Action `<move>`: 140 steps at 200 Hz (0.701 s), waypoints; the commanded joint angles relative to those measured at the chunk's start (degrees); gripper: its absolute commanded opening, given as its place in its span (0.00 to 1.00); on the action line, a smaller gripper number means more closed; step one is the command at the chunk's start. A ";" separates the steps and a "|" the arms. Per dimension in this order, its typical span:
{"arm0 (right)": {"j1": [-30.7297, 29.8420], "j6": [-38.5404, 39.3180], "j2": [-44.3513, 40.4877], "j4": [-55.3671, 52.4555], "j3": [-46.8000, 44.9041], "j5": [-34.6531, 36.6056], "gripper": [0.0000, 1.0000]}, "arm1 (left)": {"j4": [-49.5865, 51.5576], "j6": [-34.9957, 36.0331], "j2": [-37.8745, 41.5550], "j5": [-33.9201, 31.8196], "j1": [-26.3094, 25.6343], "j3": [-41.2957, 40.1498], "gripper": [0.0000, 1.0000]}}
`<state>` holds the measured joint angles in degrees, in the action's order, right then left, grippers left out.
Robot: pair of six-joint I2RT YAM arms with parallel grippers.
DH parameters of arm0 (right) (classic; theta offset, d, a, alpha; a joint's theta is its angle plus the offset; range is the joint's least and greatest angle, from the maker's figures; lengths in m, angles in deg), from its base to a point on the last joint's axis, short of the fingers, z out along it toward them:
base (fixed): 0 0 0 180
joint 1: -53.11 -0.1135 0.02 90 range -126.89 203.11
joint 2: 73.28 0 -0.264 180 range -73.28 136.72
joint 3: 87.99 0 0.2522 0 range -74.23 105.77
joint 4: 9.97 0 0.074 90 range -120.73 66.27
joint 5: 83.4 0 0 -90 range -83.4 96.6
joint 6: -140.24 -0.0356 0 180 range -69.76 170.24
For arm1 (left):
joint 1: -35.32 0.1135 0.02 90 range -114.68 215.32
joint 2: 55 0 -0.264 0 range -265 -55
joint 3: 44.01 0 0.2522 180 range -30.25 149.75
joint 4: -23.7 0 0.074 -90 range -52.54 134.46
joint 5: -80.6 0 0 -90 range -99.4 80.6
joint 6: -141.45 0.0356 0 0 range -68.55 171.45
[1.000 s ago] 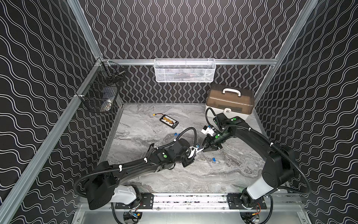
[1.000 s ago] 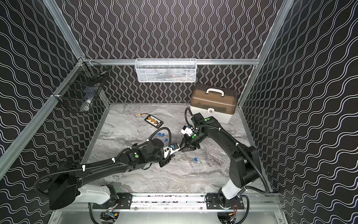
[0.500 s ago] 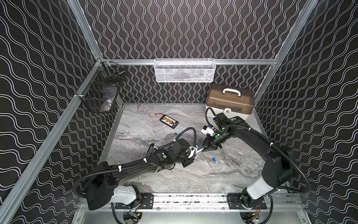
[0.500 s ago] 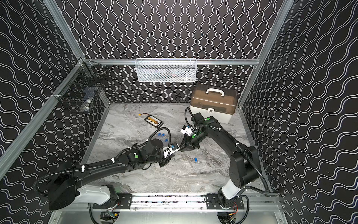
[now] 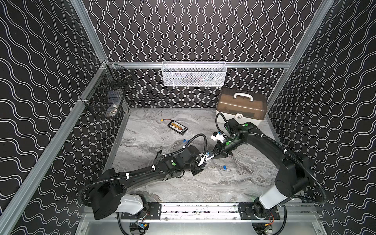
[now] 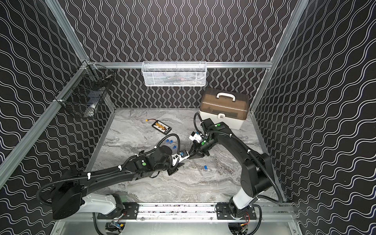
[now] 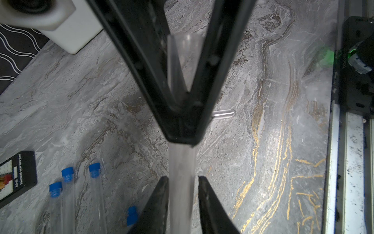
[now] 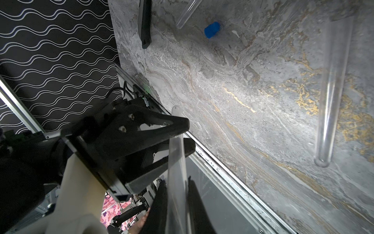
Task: Insert stoppers into test tubes
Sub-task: Pick up the test tube at the center of the board.
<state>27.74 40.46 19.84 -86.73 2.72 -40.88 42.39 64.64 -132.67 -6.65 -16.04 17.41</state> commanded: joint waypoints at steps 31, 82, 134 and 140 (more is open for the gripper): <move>-0.04 0.82 0.22 -1.35 0.04 -0.77 0.15 | -1.63 0.43 0.38 0.24 0.00 0.48 0.21; 0.25 0.65 -0.06 -1.06 0.93 0.02 0.34 | -0.47 0.61 1.71 0.07 -0.02 0.02 0.16; 5.97 -3.03 -5.48 5.91 0.71 8.58 0.47 | 0.85 -2.79 2.17 -2.33 0.03 -0.98 0.14; 6.27 -2.90 -6.22 6.24 0.46 12.26 0.47 | 0.87 -3.66 2.22 -3.27 0.10 -1.22 0.13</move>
<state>32.58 38.87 15.90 -84.15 3.64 -37.73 43.16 63.83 -130.96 -6.92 -16.04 16.84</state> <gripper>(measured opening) 0.476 0.185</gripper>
